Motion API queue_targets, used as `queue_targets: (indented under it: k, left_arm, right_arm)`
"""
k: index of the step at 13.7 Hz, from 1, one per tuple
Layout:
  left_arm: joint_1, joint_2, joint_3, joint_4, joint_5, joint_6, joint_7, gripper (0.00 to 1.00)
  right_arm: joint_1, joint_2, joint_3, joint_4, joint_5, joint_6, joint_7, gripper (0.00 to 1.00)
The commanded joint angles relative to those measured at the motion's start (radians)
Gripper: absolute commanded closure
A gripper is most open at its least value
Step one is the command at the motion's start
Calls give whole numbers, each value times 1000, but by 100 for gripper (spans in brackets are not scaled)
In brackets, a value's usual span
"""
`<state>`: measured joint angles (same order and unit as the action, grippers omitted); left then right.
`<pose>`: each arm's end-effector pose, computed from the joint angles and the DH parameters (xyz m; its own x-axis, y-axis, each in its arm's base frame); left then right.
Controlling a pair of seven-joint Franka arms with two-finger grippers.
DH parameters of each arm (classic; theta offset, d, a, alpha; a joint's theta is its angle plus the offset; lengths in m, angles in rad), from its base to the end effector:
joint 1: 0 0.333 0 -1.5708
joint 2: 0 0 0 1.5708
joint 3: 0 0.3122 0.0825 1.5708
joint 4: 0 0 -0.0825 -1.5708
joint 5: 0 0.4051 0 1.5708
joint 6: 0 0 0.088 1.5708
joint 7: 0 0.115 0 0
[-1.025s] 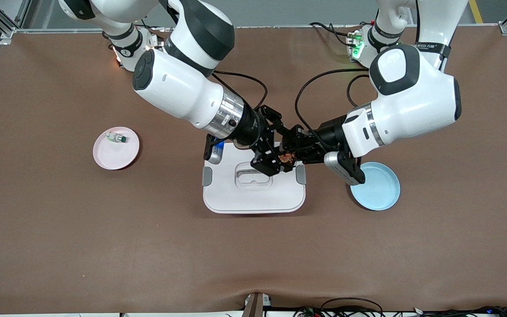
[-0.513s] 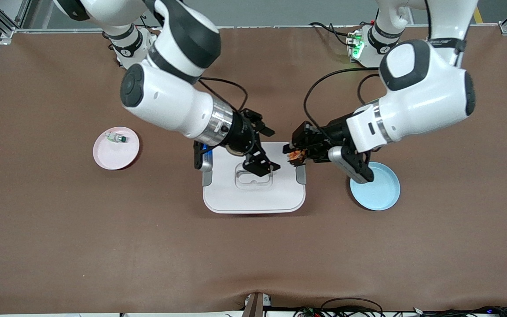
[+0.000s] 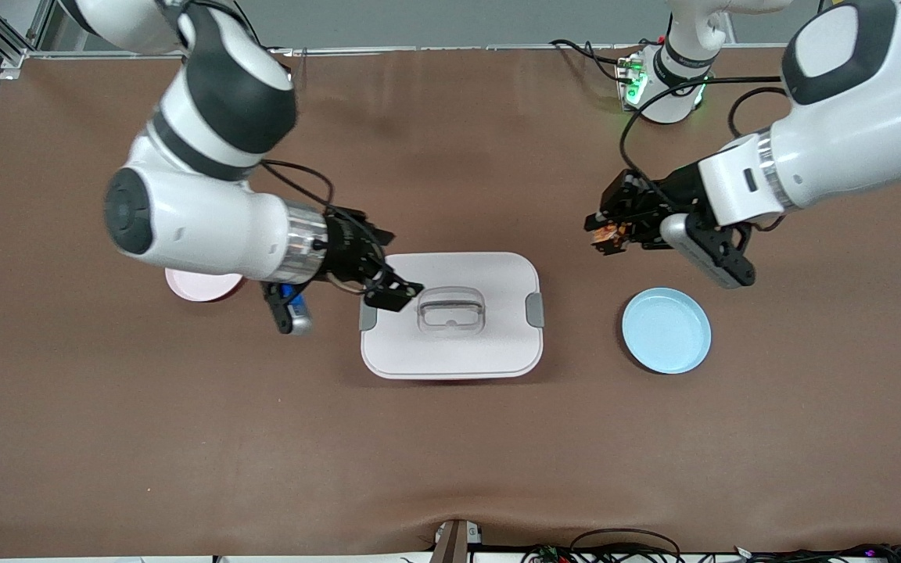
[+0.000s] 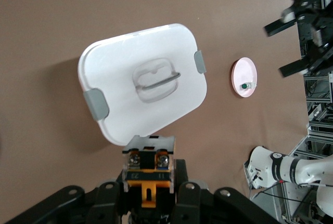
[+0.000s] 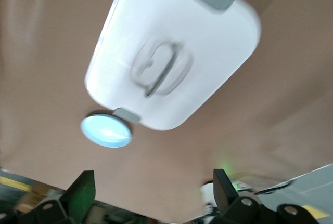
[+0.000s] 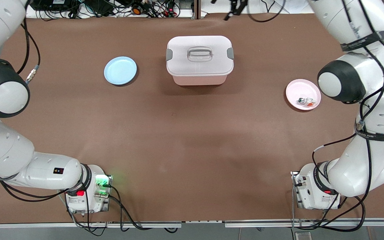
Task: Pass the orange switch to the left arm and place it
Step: 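Open the right gripper and withdraw while the left gripper pulls away, then carry the switch with the left gripper over the blue dish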
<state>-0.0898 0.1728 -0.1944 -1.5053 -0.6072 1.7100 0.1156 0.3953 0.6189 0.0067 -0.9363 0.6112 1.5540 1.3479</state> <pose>0.6003 -0.2256 0.5748 0.9540 -0.2899 0.0763 -0.2776 -0.7585 0.5896 0.6552 0.3493 0.5345 0.5215 -0.6418 -0.5623 -0.8220 -0.5546 -0.1294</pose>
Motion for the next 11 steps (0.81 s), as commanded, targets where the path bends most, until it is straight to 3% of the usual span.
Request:
queue_targets:
  k: [1,4,6,11]
  left_arm:
    - [56,-13,0,-12,15,-91,-16,100]
    - [85,-3,6,-16,52,-107,-16,100]
    - [84,-3,4,-19,206,-107,-28,100]
    - [100,-3,6,-104,404,-80,-34,100]
  right_arm:
    - [-85,-16,9,-6,-36,-124,-174,0]
    - [-142,-40,9,-7,-149,-268,-398,0]
    - [-171,-44,9,-7,-246,-349,-554,0]
    - [-254,-80,7,-7,-412,-436,-880,0]
